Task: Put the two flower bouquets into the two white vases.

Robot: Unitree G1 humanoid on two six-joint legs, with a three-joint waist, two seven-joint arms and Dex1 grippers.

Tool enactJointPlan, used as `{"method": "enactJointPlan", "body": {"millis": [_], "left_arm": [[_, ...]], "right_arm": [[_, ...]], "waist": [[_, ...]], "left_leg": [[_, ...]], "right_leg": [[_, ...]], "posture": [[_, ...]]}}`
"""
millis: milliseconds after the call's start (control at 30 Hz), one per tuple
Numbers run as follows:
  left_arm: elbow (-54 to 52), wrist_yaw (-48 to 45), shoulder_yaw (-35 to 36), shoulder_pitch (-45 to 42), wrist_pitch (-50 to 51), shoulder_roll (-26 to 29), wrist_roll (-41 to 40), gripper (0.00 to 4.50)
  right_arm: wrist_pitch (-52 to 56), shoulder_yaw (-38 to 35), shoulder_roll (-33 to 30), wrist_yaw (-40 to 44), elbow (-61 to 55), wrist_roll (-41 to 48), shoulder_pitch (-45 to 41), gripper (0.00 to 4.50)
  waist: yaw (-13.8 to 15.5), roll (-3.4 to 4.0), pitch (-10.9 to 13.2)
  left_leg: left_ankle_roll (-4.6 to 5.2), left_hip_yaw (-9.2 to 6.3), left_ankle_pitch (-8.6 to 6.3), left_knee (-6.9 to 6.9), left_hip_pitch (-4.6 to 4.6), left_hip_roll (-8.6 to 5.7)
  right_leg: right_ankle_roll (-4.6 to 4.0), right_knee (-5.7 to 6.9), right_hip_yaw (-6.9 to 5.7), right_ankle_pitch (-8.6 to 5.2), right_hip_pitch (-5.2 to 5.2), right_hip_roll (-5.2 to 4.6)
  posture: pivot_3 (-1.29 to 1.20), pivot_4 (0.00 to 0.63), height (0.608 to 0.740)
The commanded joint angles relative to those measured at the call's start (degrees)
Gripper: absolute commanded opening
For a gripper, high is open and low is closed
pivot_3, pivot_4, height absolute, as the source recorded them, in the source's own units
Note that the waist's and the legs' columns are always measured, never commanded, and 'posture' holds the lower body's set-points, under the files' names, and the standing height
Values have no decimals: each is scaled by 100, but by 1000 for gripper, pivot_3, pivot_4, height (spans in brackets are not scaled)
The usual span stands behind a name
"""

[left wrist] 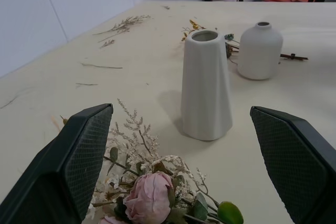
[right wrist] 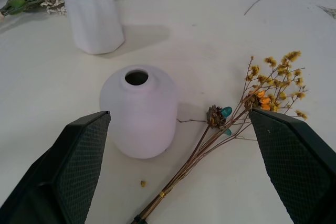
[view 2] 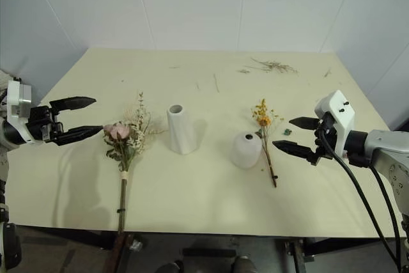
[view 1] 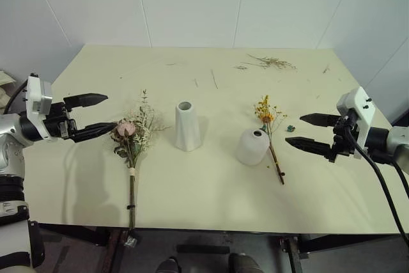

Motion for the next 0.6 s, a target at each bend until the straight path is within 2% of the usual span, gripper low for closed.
{"method": "enactJointPlan", "body": {"millis": [33, 433, 600], "left_arm": [[-213, 3, 94, -123, 7, 56, -93, 4500], [-115, 239, -23, -354, -137, -275, 7, 4500], [-530, 1308, 357, -168, -134, -369, -19, 4500]], "right_arm": [[-14, -276, 128, -143, -211, 218, -155, 4470], [-33, -213, 384, -356, -450, 471, -255, 4470], [-528, -4, 778, -286, -31, 332, -816, 4470]], "waist": [[-1, 0, 0], [5, -1, 1], [-52, -1, 1]], "left_leg": [[0, 0, 0, 0, 0, 0], [0, -2, 0, 18, 1, -1], [0, -2, 0, 19, 7, 0]], "right_leg": [[0, 1, 0, 0, 0, 0], [0, 24, 0, 0, 0, 0], [0, 34, 1, 0, -1, 1]], "posture": [[0, 150, 740], [0, 150, 740], [0, 150, 740]]}}
